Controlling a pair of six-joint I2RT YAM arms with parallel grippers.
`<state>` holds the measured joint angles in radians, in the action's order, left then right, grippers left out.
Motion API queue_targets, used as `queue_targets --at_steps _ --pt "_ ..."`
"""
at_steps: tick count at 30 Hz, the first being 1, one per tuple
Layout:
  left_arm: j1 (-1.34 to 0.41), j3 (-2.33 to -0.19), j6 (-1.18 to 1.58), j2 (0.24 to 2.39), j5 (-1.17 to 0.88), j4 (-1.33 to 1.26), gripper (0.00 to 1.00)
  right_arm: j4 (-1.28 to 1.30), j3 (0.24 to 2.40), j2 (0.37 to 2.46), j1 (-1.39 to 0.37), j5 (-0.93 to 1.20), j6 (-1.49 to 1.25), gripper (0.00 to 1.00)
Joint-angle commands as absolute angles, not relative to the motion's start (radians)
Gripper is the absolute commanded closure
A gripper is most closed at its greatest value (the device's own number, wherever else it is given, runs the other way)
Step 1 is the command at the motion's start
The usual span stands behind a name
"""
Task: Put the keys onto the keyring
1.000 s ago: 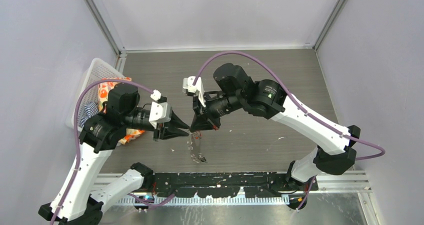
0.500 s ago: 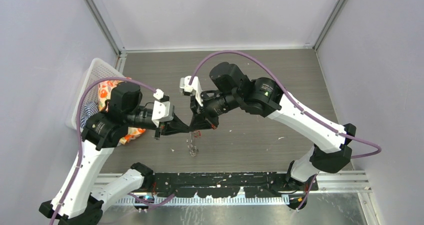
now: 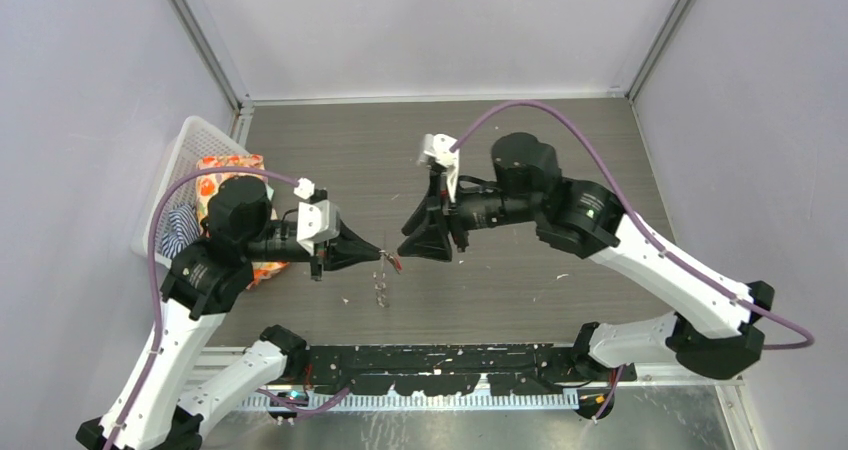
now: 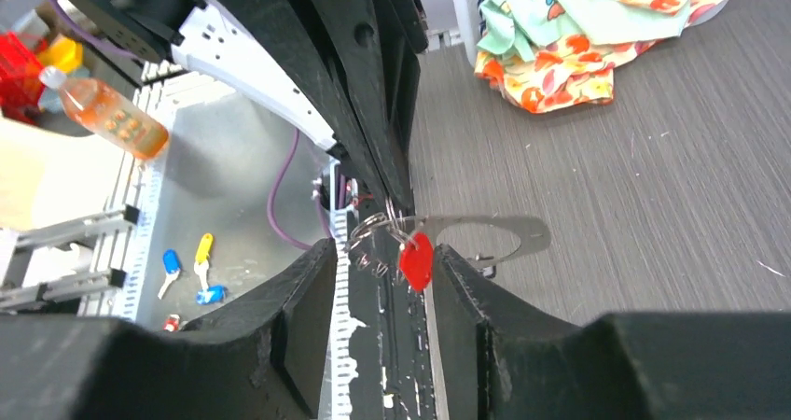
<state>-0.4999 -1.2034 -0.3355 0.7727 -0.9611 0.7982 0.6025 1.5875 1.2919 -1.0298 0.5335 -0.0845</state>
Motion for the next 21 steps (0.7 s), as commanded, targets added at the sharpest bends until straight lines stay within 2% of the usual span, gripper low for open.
queue_targets --at_steps 1,12,14,18,21 --pt "-0.500 -1.202 -0.160 0.743 -1.035 0.552 1.00 0.383 1.457 1.190 -1.013 0.544 -0.182 0.52" --pt "-0.500 -1.212 0.020 0.753 -1.040 0.359 1.00 0.148 1.297 1.118 -1.010 0.574 -0.313 0.53" --pt "-0.501 -1.205 0.039 0.751 -1.034 0.338 1.00 0.141 1.292 1.114 -1.011 0.566 -0.317 0.60" --pt "-0.500 -1.199 0.045 0.746 -1.023 0.326 1.00 0.156 1.294 1.111 -1.010 0.560 -0.316 0.82" --pt "-0.501 -1.189 0.044 0.738 -1.001 0.313 1.00 0.171 1.288 1.105 -1.010 0.562 -0.316 0.90"
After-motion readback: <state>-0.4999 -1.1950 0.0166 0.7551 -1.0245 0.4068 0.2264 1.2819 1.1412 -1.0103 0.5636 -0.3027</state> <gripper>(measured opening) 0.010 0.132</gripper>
